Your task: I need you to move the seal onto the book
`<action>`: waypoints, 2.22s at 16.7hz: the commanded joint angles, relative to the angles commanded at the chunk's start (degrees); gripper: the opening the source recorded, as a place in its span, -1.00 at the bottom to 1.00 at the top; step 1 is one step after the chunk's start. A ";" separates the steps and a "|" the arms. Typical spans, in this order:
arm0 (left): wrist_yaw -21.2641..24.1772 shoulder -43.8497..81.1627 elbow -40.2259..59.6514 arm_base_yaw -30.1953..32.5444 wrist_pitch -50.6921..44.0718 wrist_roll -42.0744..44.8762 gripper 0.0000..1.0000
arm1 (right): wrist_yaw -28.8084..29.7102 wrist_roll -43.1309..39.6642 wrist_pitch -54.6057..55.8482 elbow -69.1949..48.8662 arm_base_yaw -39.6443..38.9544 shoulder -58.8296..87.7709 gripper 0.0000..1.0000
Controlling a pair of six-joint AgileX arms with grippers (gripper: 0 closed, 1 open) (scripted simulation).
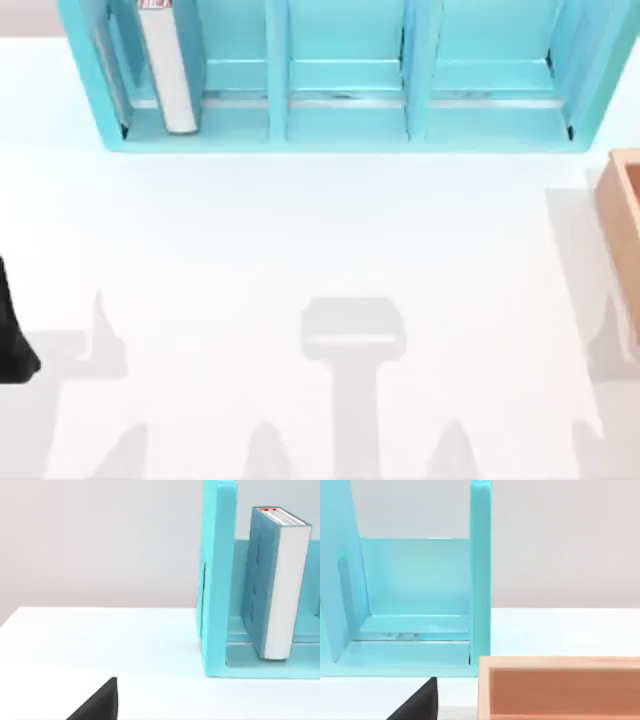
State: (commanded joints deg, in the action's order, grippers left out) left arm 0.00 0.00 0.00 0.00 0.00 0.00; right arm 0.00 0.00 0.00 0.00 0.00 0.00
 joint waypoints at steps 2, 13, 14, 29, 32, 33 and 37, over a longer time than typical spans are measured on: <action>0.00 0.00 0.00 0.00 0.00 0.00 1.00 | 0.00 0.00 0.00 0.00 0.00 0.00 1.00; -2.83 22.55 7.94 3.30 13.59 -0.20 1.00 | 0.00 0.00 0.00 0.00 0.00 0.00 1.00; -3.14 25.19 8.84 3.70 15.16 -0.24 1.00 | 0.00 0.00 0.00 0.00 0.00 0.00 1.00; -7.67 64.84 22.79 9.96 39.04 -0.08 1.00 | 0.00 0.00 0.00 0.00 0.00 0.00 1.00; -8.89 72.77 25.61 10.90 43.86 -0.17 1.00 | 0.00 0.00 0.00 0.00 0.00 0.00 1.00; -9.31 75.39 26.56 11.19 45.47 -0.19 1.00 | 0.00 0.00 0.00 0.00 0.00 0.00 1.00; -10.51 85.96 30.32 12.88 51.89 -0.16 1.00 | 0.00 0.00 0.00 0.00 0.00 0.00 1.00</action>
State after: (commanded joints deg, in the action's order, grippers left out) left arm -10.51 85.96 30.32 12.88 51.89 -0.16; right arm 0.00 0.00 0.00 0.00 0.00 0.00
